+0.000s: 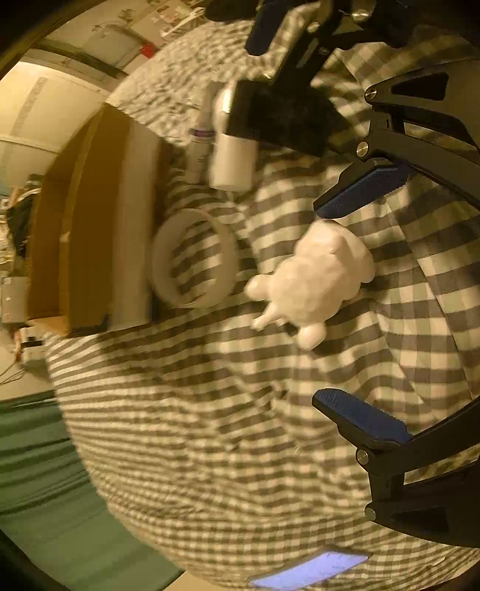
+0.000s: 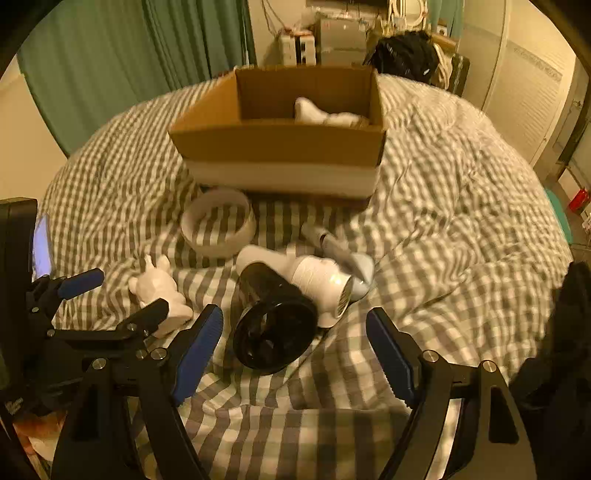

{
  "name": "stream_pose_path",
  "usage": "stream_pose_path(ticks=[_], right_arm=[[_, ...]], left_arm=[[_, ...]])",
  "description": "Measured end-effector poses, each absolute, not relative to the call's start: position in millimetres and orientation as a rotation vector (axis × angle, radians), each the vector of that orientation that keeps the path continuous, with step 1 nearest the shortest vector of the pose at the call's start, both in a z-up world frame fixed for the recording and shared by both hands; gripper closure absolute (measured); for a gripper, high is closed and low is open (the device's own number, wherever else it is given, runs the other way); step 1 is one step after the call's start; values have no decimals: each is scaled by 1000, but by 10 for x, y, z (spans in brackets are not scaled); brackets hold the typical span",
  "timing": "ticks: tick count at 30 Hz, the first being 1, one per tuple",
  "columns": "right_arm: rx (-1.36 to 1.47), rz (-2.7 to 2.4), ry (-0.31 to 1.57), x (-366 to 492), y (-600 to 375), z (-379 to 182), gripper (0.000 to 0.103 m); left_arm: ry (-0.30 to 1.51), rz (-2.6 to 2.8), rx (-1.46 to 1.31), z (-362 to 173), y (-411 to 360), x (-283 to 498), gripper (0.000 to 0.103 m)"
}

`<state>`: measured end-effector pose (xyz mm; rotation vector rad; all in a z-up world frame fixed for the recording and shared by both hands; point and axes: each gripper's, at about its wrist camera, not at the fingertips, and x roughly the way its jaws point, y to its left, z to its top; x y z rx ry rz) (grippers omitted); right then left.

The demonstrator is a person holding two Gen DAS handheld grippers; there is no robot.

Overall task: Organize objects
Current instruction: 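Grasp the white figurine with the left gripper while the right grasps the hair dryer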

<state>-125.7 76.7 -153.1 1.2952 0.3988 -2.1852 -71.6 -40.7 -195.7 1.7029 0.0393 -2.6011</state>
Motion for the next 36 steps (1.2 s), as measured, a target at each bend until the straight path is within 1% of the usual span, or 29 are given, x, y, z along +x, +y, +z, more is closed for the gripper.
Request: stream_pose_path(ticks=[2, 7, 8, 9, 10, 11, 12, 13, 14, 15, 16, 17, 22, 29, 36], right_arm=[[1319, -2184, 404, -1296, 732, -1590, 23], [1365, -2145, 410, -1343, 655, -1742, 23], [1373, -2138, 412, -1353, 645, -1772, 25], [1385, -2127, 414, -1366, 629, -1809, 29], [1394, -2119, 420, -1371, 619, -1834, 38], [1401, -2114, 428, -1375, 613, -1858, 41], [1402, -2104, 422, -1374, 614, -1868, 42], [1392, -2093, 425, -1370, 620, -1864, 48], [1386, -2087, 421, -1363, 623, -1857, 47], [1379, -2087, 425, -1355, 624, -1848, 47], [1376, -2087, 426, -1352, 628, -1840, 48], [1373, -2085, 425, -1351, 630, -1832, 48], [1344, -2092, 402, -1345, 677, -1731, 48], [1286, -2121, 385, -1297, 767, -1518, 48], [1215, -2159, 363, -1167, 912, -1275, 47]], left_arm=[[70, -2599, 1748, -2029, -406, -730, 7], [57, -2590, 1797, -2108, -358, -748, 7], [51, -2589, 1808, -2111, -344, -759, 7], [46, -2590, 1816, -2109, -331, -769, 7], [39, -2593, 1823, -2111, -311, -778, 7], [33, -2597, 1827, -2116, -298, -798, 7], [28, -2601, 1831, -2115, -287, -807, 9], [21, -2603, 1834, -2114, -269, -816, 15], [13, -2605, 1841, -2118, -251, -828, 19], [7, -2606, 1847, -2124, -230, -845, 26], [7, -2609, 1857, -2129, -218, -856, 36], [11, -2610, 1867, -2136, -215, -874, 41], [13, -2619, 1868, -2077, -205, -874, 41], [-50, -2670, 1783, -1790, -126, -770, 41], [-26, -2708, 1701, -1505, -126, -597, 41]])
